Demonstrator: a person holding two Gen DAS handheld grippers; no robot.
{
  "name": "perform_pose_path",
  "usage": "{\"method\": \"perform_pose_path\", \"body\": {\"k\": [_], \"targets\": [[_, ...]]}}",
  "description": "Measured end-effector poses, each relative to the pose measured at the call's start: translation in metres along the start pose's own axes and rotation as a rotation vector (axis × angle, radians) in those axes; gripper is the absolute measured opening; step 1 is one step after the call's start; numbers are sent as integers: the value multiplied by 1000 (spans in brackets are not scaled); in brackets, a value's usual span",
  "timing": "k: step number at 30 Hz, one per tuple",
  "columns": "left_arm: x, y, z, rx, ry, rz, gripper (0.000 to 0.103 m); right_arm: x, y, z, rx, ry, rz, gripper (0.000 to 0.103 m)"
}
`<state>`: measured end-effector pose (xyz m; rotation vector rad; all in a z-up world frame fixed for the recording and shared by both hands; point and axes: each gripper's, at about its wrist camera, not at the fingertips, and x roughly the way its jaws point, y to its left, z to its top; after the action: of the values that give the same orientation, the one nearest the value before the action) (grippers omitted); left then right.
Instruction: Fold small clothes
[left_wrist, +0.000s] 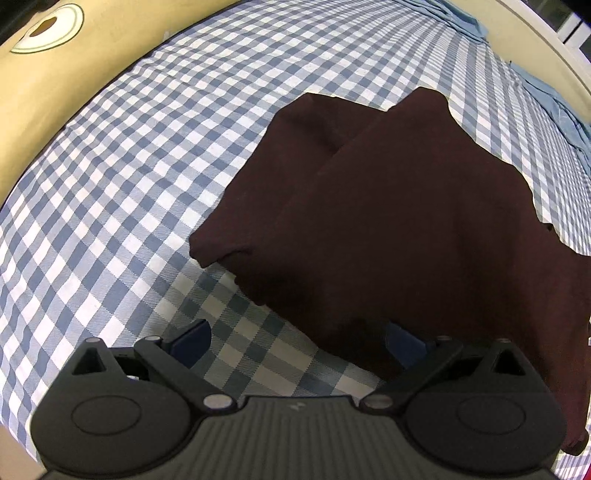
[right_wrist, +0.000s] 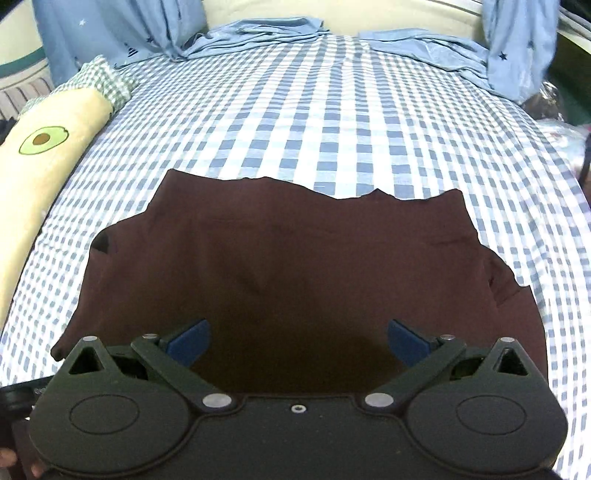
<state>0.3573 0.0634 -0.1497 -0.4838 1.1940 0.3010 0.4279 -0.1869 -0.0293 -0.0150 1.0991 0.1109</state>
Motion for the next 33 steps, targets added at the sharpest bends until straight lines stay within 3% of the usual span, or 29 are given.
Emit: {"method": "perform_pose_path", "body": {"k": [14, 24, 27, 33], "targets": [[-10, -4, -14, 10, 0, -8, 102, -11, 1, -18, -36, 7, -18, 103], [-43, -15, -17, 7, -13, 48, 102, -3, -4, -21, -53, 25, 19, 103], [-53, -18, -16, 17, -36, 61, 102, 4, -2, -23, -104, 51, 28, 103], [-59, -20, -17, 39, -53, 97, 102, 23, -1, -34, -228, 88, -34, 103]]}}
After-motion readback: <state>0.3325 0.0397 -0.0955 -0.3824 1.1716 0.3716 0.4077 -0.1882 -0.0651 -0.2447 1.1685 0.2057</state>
